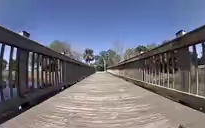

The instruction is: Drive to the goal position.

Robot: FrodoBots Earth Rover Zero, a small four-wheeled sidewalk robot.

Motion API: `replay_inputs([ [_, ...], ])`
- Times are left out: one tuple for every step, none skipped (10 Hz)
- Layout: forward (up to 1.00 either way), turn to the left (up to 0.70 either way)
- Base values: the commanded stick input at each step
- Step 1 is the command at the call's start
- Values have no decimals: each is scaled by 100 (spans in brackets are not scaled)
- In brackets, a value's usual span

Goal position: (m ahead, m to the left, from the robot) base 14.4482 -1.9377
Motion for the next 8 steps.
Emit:
replay_inputs([
  [50, 0],
  [50, 0],
  [50, 0],
  [51, 0],
  [69, 0],
  [70, 0],
  [70, 0],
  [70, 0],
])
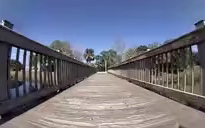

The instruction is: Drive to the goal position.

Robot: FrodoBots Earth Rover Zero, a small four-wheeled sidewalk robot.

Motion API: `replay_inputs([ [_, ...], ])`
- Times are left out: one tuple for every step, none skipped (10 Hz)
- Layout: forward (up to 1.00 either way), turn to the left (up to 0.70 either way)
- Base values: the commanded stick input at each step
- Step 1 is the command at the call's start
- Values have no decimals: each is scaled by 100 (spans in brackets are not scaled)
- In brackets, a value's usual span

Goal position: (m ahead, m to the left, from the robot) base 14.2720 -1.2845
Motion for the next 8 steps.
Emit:
replay_inputs([
  [70, -2],
  [70, -34],
  [70, -35],
  [70, -25],
  [70, 0],
  [70, 0],
  [70, 0],
  [70, 0],
])
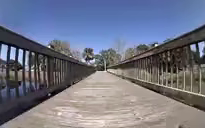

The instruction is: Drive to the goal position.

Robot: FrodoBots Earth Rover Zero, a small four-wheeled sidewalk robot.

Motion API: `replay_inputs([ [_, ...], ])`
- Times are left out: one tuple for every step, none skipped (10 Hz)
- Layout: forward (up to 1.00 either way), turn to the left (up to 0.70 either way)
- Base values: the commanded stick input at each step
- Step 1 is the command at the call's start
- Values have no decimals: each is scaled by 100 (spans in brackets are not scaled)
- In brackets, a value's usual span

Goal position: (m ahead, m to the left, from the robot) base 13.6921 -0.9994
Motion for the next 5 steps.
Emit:
replay_inputs([
  [70, 0],
  [70, 0],
  [70, 0],
  [70, 0],
  [70, 0],
])
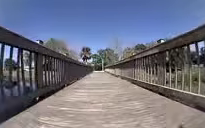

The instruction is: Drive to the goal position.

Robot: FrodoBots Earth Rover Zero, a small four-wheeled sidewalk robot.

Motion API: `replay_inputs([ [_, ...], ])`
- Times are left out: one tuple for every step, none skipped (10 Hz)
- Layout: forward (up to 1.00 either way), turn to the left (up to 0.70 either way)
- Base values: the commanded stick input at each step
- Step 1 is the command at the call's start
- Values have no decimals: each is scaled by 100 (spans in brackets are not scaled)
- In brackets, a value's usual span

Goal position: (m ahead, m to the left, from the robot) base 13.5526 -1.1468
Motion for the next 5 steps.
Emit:
replay_inputs([
  [70, 0],
  [70, 0],
  [70, 0],
  [70, 0],
  [70, 0],
])
